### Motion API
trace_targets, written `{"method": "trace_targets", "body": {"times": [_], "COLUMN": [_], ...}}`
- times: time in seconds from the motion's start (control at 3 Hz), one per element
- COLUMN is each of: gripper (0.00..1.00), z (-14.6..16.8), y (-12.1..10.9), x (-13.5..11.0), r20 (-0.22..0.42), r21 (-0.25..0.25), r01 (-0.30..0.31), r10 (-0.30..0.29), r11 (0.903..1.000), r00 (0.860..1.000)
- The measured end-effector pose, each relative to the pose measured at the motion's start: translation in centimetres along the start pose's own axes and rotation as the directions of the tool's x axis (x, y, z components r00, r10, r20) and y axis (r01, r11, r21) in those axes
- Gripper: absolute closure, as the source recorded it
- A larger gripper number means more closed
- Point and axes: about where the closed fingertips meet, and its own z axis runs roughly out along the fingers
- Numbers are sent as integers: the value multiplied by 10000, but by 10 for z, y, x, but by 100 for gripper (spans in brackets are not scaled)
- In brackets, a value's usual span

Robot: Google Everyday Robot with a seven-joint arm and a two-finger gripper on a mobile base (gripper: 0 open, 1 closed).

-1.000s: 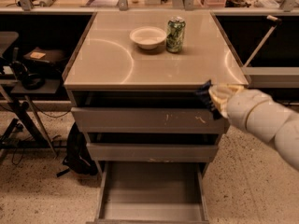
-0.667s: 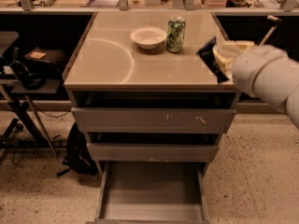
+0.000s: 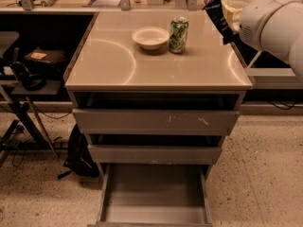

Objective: Pick rxbar blueberry from bottom drawer and place on counter

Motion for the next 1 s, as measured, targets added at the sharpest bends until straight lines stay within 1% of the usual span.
{"method": "trace_targets", "body": {"times": [0.33,0.67,1.0], "gripper": [100,100,100], "z": [40,90,142], "y": [-13,-9,15], "x": [23,65,110], "r20": [-134,-833,-1933], "r21": [27,-275,-916], "r01": [-559,-849,-626], "r10": [560,824,439], "r11": [9984,9960,9938], "r00": [9983,9931,9802]}}
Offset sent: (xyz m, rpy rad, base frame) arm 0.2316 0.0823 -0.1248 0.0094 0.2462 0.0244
